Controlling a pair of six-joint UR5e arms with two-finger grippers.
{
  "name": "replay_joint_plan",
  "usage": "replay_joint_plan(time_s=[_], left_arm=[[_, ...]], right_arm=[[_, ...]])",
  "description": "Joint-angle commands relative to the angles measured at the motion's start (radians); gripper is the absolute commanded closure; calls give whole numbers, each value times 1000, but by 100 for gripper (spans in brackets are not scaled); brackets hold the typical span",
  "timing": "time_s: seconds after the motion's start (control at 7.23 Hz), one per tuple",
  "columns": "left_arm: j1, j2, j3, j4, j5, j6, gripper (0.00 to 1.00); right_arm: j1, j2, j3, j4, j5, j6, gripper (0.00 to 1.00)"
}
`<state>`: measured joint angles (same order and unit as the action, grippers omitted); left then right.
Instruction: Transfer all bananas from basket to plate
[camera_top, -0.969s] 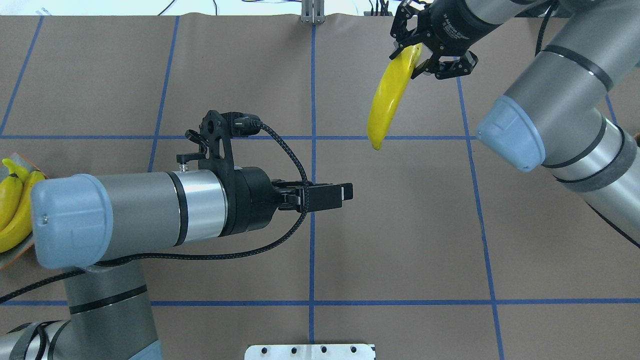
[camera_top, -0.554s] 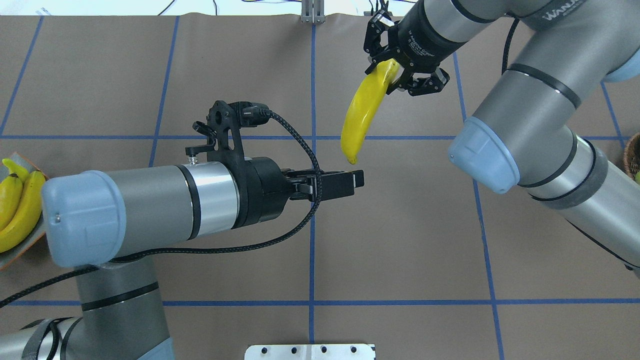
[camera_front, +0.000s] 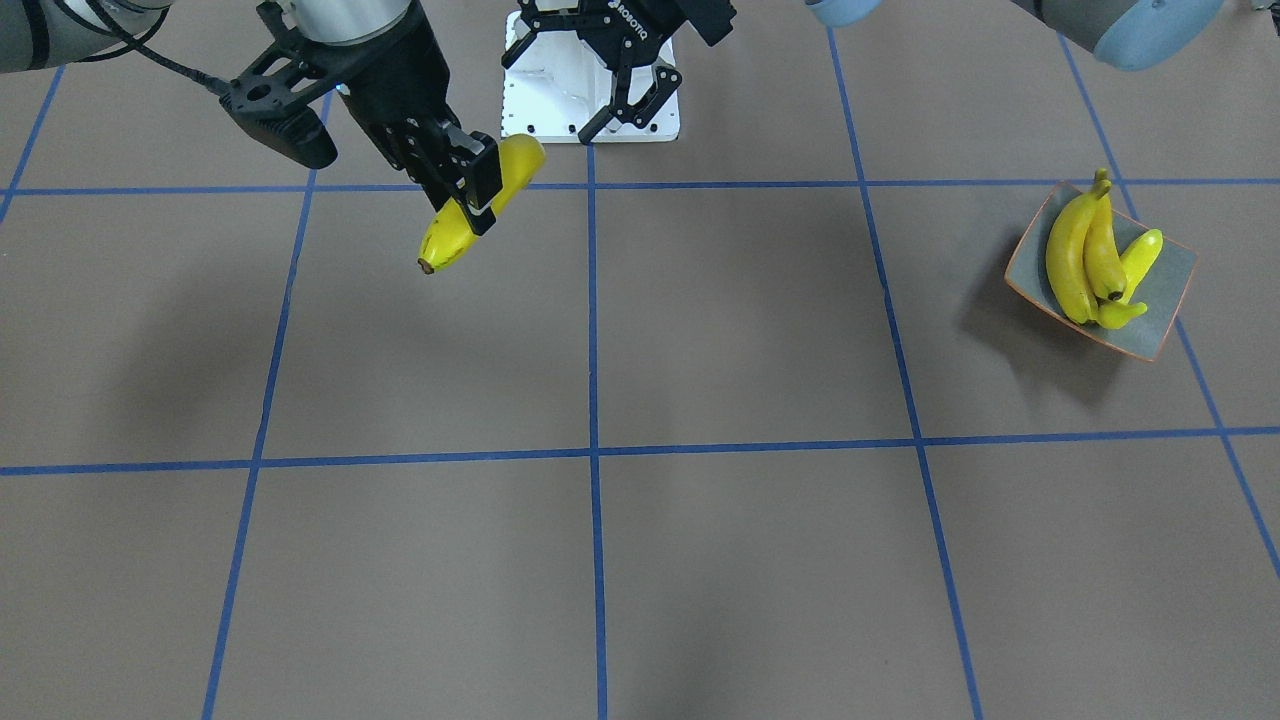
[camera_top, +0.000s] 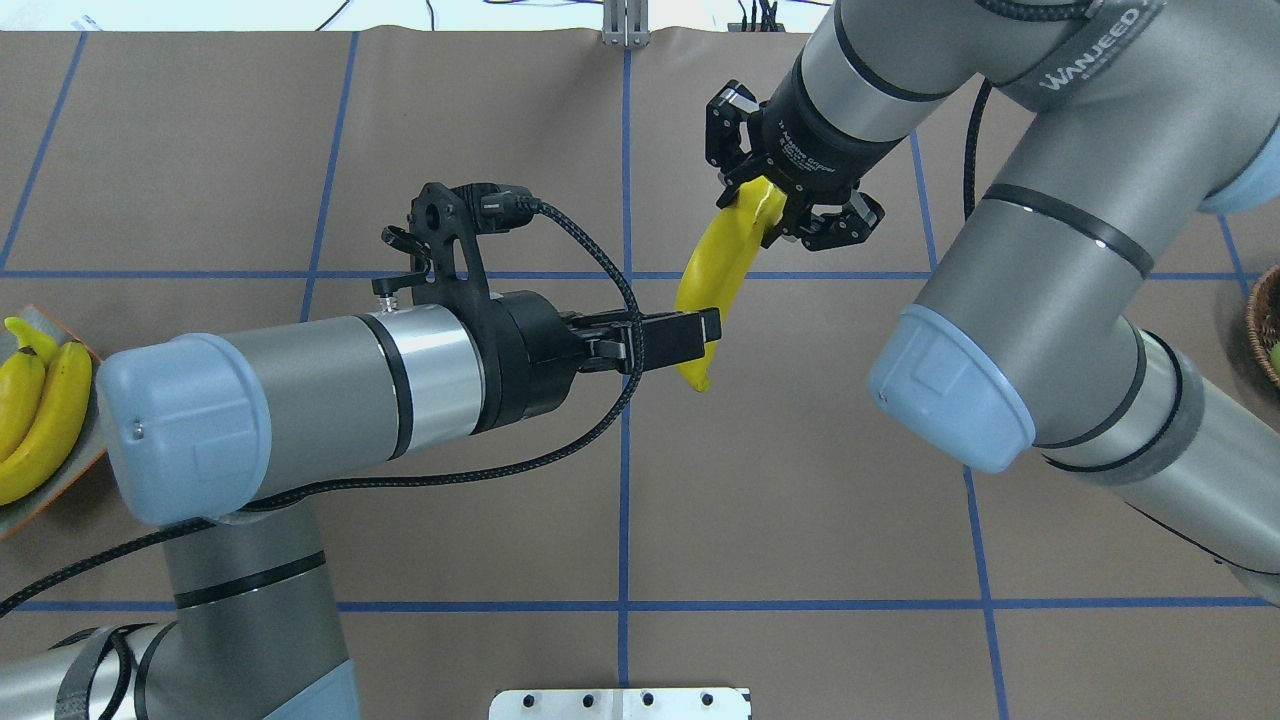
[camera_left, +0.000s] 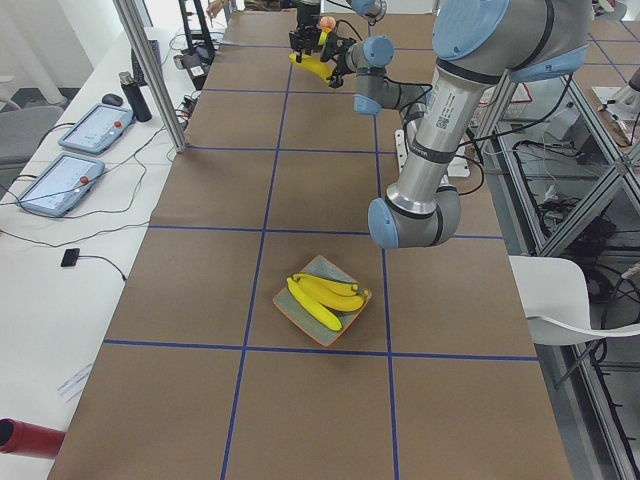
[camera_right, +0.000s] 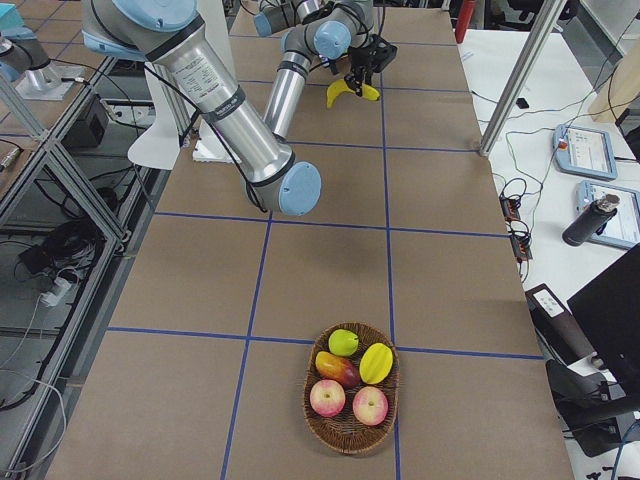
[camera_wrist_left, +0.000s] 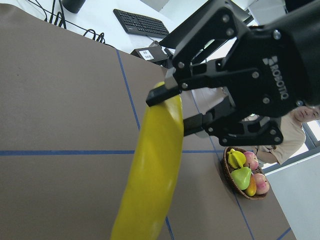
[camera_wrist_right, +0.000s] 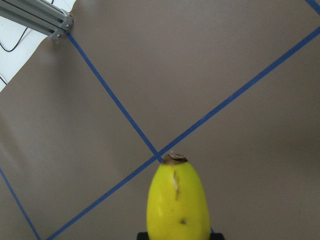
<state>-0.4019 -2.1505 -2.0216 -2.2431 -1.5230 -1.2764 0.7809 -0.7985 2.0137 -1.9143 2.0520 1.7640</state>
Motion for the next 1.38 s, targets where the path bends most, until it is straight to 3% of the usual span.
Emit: replay_joint_plan(time_s=[0.0,0.83,0.97,1.25], left_arm=[[-3,0,17,-1,1,0,0],[-3,-11,31,-1,1,0,1],[-2,-11,31,-1,1,0,10],[-2,-11,31,-1,0,0,74]], right_arm=[[-26,5,23,-25,-9,0,100],[-40,47,25,-23,-10,-6,100],[-41,51,25,-22,-10,-8,100],[-41,55,34,-22,-9,-12,100]])
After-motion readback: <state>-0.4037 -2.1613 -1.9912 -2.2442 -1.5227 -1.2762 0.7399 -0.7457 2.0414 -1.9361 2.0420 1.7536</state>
